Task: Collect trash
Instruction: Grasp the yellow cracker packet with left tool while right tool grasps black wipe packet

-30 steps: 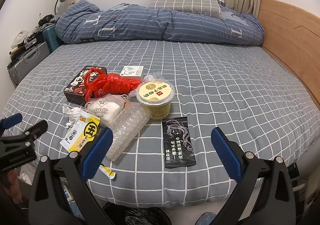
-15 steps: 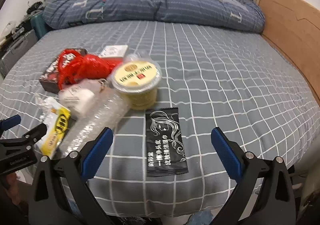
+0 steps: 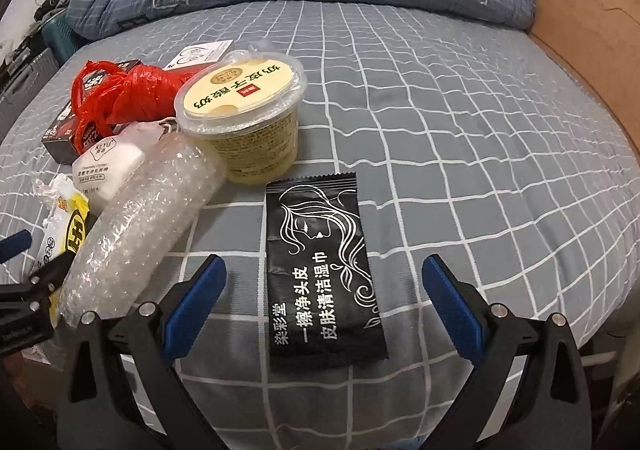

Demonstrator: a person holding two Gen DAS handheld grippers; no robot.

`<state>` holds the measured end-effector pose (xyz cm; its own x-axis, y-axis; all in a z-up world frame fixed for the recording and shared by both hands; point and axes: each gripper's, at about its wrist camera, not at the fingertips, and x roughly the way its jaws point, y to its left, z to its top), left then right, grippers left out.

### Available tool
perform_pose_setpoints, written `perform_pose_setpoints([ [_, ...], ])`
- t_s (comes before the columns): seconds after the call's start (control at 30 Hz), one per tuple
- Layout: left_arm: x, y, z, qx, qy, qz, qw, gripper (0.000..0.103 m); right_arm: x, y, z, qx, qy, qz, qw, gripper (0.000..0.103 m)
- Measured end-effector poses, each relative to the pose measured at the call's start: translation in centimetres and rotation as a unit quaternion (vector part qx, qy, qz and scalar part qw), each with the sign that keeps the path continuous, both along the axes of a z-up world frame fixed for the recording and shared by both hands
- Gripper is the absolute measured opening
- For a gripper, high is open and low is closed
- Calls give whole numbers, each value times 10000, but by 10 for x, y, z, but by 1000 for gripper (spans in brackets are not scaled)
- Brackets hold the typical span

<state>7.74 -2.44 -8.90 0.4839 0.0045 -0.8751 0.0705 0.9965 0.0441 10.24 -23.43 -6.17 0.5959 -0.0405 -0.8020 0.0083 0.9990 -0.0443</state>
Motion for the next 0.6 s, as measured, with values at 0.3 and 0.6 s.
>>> perform_pose_setpoints([
  [0.3, 5, 1, -12, -25, 252, -14, 9997, 97, 10, -5, -15, 167, 276, -13, 9995, 92],
  [0.6, 6, -4, -17, 2, 345, -101, 9994, 92, 17, -8, -20, 380, 346, 54, 9987, 80],
])
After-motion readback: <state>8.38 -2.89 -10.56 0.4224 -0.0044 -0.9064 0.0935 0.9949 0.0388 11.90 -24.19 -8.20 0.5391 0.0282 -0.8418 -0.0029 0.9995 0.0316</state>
